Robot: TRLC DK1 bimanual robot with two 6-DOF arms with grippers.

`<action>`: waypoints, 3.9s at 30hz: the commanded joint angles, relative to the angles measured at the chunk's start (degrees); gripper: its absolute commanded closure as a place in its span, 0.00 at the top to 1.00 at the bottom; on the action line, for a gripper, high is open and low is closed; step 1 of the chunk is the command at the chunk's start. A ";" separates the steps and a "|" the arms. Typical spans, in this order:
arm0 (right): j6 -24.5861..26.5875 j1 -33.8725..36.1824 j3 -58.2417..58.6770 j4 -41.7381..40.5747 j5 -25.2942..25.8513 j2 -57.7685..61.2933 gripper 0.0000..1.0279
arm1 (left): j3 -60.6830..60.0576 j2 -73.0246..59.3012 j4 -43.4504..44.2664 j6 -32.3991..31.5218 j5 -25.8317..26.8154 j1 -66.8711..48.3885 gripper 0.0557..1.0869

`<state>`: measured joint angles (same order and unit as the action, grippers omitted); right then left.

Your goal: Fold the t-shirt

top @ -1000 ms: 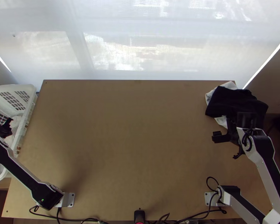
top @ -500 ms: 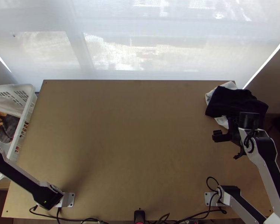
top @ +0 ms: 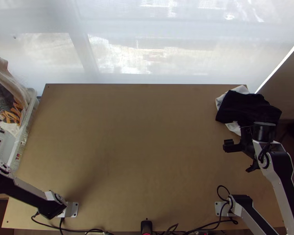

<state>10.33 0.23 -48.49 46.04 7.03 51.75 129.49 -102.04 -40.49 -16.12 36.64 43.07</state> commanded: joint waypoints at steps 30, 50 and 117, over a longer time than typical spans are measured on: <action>-0.48 -0.05 -2.66 5.29 -0.17 -8.77 0.95 | -18.66 17.66 0.94 4.25 -25.48 -90.53 0.03; -0.31 0.65 -6.62 7.40 -0.17 -10.09 0.95 | -24.90 1.93 -0.03 7.68 -25.57 -112.41 0.62; -0.04 -2.69 -15.93 11.00 -2.19 -4.46 0.95 | -41.25 -3.25 2.61 20.51 -34.97 -71.99 0.03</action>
<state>10.11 -2.33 -64.12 56.58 4.69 47.99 87.77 -111.22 -37.60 4.21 1.08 -28.62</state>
